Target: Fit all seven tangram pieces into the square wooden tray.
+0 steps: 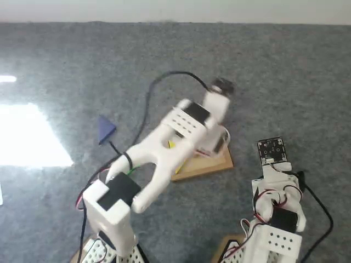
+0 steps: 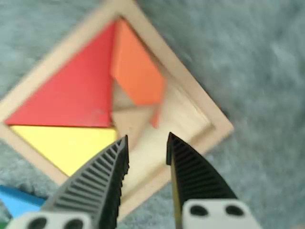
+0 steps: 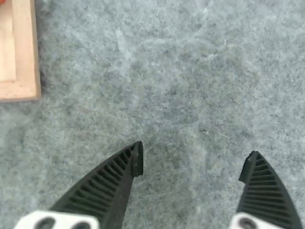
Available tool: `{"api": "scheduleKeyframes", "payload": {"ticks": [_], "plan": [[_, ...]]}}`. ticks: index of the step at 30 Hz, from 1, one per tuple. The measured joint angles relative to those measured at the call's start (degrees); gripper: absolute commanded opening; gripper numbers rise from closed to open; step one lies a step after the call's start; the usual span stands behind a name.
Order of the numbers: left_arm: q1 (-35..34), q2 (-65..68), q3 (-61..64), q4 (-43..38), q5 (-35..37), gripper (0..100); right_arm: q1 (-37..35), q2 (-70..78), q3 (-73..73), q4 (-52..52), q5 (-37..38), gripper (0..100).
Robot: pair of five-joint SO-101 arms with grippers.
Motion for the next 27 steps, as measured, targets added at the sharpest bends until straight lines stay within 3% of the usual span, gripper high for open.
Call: {"api": "scheduleKeyframes", "payload": {"ticks": [8, 14, 21, 27], "plan": [[1.32, 0.00, 2.73, -4.57, -5.89, 10, 0.00, 0.00, 0.00, 0.00, 0.00, 32.9], [-3.69, 1.32, 2.73, -7.74, -9.05, 10, 0.00, 0.00, 0.00, 0.00, 0.00, 32.9], [-3.87, 5.63, 0.97, -5.89, -13.54, 7, 0.00, 0.00, 0.00, 0.00, 0.00, 32.9], [-3.16, -3.25, 4.92, -8.18, -13.89, 7, 0.00, 0.00, 0.00, 0.00, 0.00, 32.9]]}}
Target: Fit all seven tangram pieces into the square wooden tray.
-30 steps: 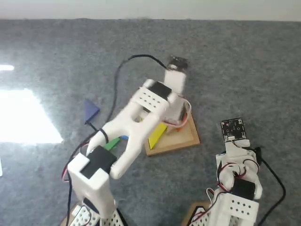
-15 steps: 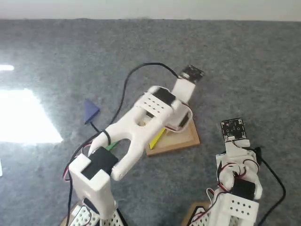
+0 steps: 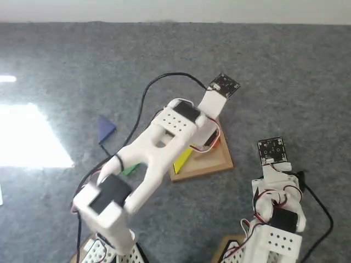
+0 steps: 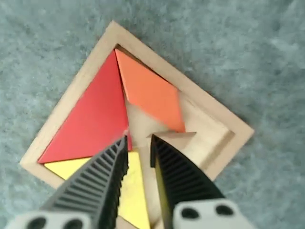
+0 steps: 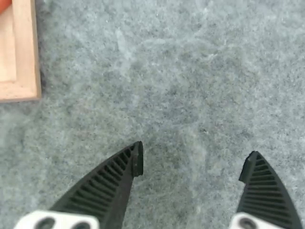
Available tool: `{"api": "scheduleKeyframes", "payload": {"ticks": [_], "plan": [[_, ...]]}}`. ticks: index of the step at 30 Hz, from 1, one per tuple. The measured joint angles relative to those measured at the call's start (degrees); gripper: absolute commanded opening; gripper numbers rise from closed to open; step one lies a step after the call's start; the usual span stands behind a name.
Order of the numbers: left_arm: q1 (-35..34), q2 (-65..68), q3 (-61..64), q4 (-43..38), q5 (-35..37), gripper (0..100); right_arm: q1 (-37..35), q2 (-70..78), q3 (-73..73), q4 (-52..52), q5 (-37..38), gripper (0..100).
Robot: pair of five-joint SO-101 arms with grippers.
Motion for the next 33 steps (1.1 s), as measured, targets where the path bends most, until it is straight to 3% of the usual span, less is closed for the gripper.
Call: {"api": "scheduleKeyframes", "payload": {"ticks": [6, 13, 21, 33], "plan": [[0.62, -7.30, 8.09, -1.67, -1.32, 7, 0.00, 0.00, 0.00, 0.00, 0.00, 32.9], [8.35, -7.91, 14.95, -2.02, -8.00, 7, 0.00, 0.00, 0.00, 0.00, 0.00, 32.9], [8.44, -3.16, 13.89, -3.96, -8.62, 7, -0.09, 0.00, 0.00, 0.00, 0.00, 32.9], [3.96, 4.92, 1.23, -3.96, -10.55, 7, -0.09, 0.00, 0.00, -0.09, 0.00, 32.9]]}}
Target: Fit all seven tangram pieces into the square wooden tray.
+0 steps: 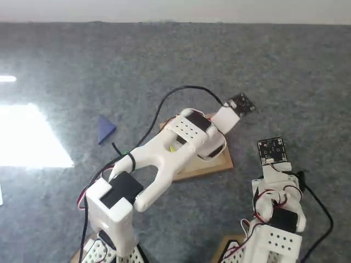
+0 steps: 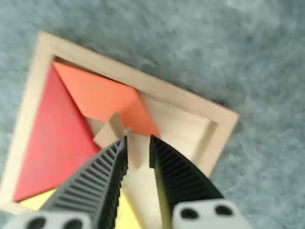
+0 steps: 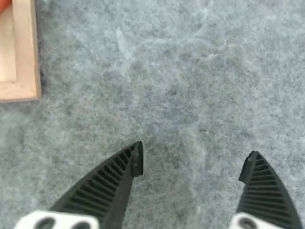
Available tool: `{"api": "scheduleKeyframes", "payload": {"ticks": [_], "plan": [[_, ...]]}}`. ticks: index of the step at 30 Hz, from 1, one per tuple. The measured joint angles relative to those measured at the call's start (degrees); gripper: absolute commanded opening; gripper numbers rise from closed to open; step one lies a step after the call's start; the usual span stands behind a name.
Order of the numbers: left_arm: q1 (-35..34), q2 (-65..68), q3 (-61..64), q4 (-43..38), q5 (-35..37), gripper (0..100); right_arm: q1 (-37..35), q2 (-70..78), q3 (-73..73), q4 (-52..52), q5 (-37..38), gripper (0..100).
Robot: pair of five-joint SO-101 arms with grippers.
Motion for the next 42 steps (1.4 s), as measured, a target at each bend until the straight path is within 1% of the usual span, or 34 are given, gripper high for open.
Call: {"api": "scheduleKeyframes", "payload": {"ticks": [10, 20, 25, 28, 31, 35, 38, 42], "plan": [[-2.64, 0.00, -3.69, 0.09, -0.79, 7, 0.00, 0.00, 0.00, 0.00, 0.00, 32.9], [-2.55, 0.00, -3.69, 0.35, -0.79, 7, 0.00, 0.00, 0.00, 0.00, 0.00, 32.9], [-0.79, 0.00, -3.69, 0.35, -0.79, 7, 0.00, 0.00, 0.00, 0.00, 0.00, 32.9], [-0.62, 0.00, -3.69, -1.05, -1.05, 7, 0.00, 0.00, 0.00, 0.00, 0.00, 32.9], [-1.58, 0.35, -3.69, -1.49, -0.97, 7, 0.00, 0.00, 0.00, 0.00, 0.00, 32.9], [-4.92, 2.20, -3.69, -2.46, -0.79, 7, 0.00, 0.00, 0.00, 0.00, 0.00, 32.9], [-7.03, 3.69, -3.78, -2.99, -2.11, 7, 0.00, 0.00, 0.00, 0.00, 0.00, 32.9], [-7.03, 4.04, -3.78, -3.08, -2.90, 7, 0.00, 0.00, 0.00, 0.00, 0.00, 32.9]]}}
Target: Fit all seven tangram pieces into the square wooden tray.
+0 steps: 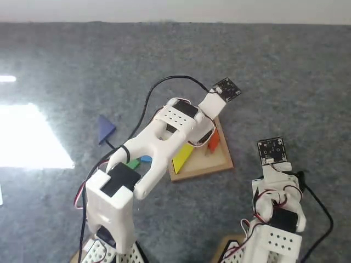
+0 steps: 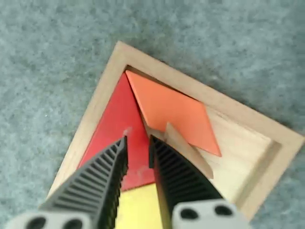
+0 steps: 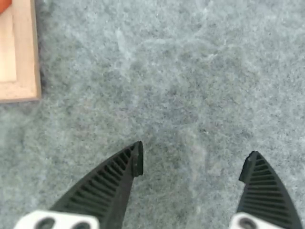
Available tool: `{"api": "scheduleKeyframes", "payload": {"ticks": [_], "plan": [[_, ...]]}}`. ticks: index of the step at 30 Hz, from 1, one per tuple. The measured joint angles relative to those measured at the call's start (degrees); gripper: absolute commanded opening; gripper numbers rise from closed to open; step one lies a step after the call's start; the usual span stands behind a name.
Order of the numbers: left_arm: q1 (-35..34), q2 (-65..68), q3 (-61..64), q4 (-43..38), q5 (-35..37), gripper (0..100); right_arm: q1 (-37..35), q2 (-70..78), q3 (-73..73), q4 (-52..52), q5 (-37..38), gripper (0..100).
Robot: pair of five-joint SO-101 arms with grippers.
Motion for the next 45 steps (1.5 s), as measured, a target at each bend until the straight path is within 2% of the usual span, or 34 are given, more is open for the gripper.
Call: {"api": "scheduleKeyframes", "payload": {"ticks": [6, 11, 15, 22, 27, 34, 39, 45], "plan": [[1.32, -3.60, 0.00, 0.70, 0.00, 7, 0.00, 0.00, 0.00, 0.00, 0.00, 32.9], [5.01, -9.05, 1.41, 1.76, 0.09, 7, 0.00, 0.00, 0.00, 0.00, 0.00, 32.9], [6.33, -8.97, 3.25, -0.70, 0.00, 7, 0.00, 0.00, 0.00, 0.00, 0.00, 32.9], [3.43, -1.23, 3.08, -3.52, 0.26, 7, 0.00, 0.00, 0.00, 0.00, 0.00, 32.9], [-0.18, -0.88, 2.02, -3.52, 0.35, 7, 0.00, 0.00, 0.00, 0.00, 0.00, 32.9], [-0.35, -1.14, 1.32, -2.73, 0.35, 7, 0.00, 0.00, 0.00, 0.00, 0.00, 32.9], [-0.79, -8.62, 3.16, 3.60, 0.18, 7, 0.00, 0.00, 0.00, 0.00, 0.00, 32.9], [-6.68, -25.14, 15.03, 8.62, 0.18, 8, 0.00, 0.00, 0.00, 0.00, 0.00, 32.9]]}}
